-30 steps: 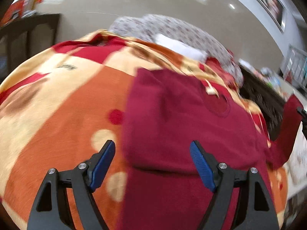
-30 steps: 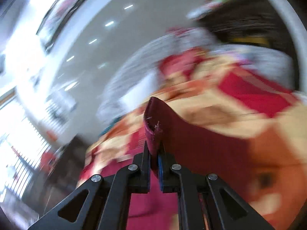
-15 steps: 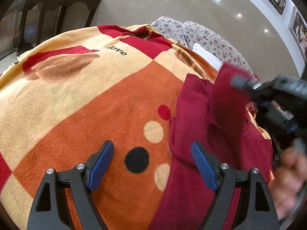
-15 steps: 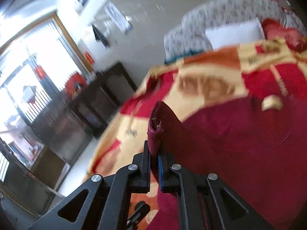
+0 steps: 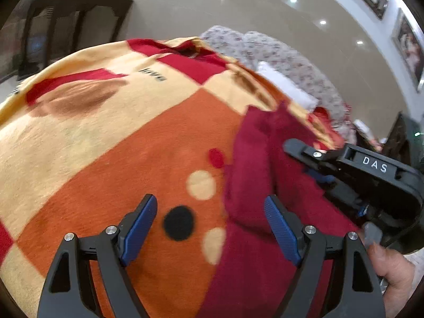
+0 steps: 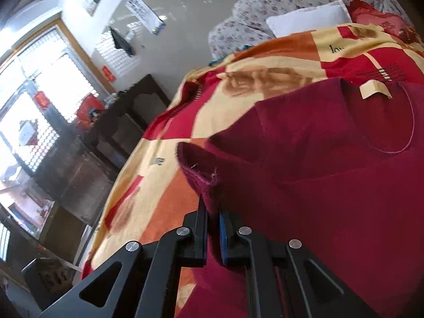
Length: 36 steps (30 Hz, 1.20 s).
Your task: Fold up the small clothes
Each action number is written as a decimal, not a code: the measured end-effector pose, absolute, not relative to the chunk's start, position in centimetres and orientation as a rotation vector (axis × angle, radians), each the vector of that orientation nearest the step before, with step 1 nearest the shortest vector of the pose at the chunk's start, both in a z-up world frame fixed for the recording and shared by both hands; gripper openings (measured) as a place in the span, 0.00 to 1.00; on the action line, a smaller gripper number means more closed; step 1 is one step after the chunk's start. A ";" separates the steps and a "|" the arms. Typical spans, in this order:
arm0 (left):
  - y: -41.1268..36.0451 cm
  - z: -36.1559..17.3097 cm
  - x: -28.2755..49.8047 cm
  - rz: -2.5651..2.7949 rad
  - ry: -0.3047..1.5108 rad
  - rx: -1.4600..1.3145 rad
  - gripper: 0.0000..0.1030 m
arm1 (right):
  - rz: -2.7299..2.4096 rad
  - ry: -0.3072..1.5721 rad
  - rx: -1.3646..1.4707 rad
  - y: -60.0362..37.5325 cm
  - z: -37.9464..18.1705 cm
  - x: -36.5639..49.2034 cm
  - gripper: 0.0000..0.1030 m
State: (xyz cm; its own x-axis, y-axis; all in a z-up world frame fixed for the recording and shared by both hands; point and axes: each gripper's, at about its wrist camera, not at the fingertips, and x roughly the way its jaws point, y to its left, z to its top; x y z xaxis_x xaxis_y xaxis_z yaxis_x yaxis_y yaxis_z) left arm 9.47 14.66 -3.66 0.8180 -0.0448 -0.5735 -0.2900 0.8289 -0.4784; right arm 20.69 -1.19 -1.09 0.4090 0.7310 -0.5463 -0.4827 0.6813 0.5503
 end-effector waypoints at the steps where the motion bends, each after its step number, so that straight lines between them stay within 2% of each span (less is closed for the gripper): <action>1: 14.6 -3.5 9.9 0.112 0.611 -0.587 0.80 | 0.799 0.863 0.344 -1.3 -0.9 20.6 0.27; 2: 14.7 -3.3 10.8 0.065 0.629 -0.598 0.80 | 0.811 0.865 0.355 -1.7 -0.8 20.3 0.42; 3: 14.8 -3.0 11.7 0.013 0.637 -0.606 0.82 | 0.809 0.844 0.351 -2.2 -0.4 19.9 0.51; 4: 14.7 -2.9 12.8 -0.036 0.647 -0.595 0.84 | 0.803 0.826 0.345 -2.7 -0.2 19.6 0.65; 5: 14.7 -2.9 13.9 -0.086 0.663 -0.570 0.84 | 0.797 0.810 0.343 -3.7 -0.1 19.1 0.68; 11: 17.3 -3.8 15.5 -0.139 0.651 -0.654 0.84 | 0.782 0.797 0.365 -9.6 -0.6 16.8 0.68; 16: 18.0 -2.3 17.8 -0.182 0.656 -0.678 0.84 | 0.755 0.788 0.385 -14.1 -1.6 14.3 0.68; 17: 17.7 -1.8 18.3 -0.188 0.659 -0.655 0.82 | 0.740 0.784 0.395 -15.1 -1.9 13.7 0.68; 19: 17.3 -1.0 19.0 -0.156 0.665 -0.599 0.68 | 0.690 0.783 0.402 -16.7 -2.4 12.8 0.68; 21: 17.0 -0.8 19.8 -0.157 0.693 -0.584 0.41 | 0.614 0.790 0.441 -19.1 -2.6 12.3 0.68; 23: 16.2 -1.0 20.4 -0.147 0.728 -0.554 0.32 | 0.532 0.783 0.454 -21.8 -2.3 12.5 0.68; 27: 15.8 -1.1 20.2 -0.137 0.719 -0.521 0.32 | 0.315 0.781 0.381 -27.6 -0.6 15.1 0.68; 28: 15.9 -1.2 20.1 -0.134 0.715 -0.522 0.28 | 0.266 0.788 0.362 -29.2 -0.2 16.4 0.68; 29: 15.9 -1.2 20.0 -0.127 0.714 -0.520 0.14 | 0.241 0.803 0.354 -30.0 0.0 17.4 0.69; 30: 16.0 -1.2 19.9 -0.122 0.718 -0.518 0.05 | 0.247 0.822 0.330 -30.3 0.2 18.5 0.69; 36: 15.9 -0.8 19.4 -0.124 0.702 -0.520 0.05 | 0.285 0.849 0.070 -27.0 0.2 22.1 0.69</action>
State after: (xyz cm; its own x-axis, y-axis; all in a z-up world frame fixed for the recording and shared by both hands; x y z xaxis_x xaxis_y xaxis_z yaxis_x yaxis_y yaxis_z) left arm 19.35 15.94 -0.77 0.7621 -0.2798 -0.5839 -0.0622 0.8660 -0.4962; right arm 22.08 -26.99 0.21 0.6253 0.2759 -0.7300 -0.2203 0.9598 0.1740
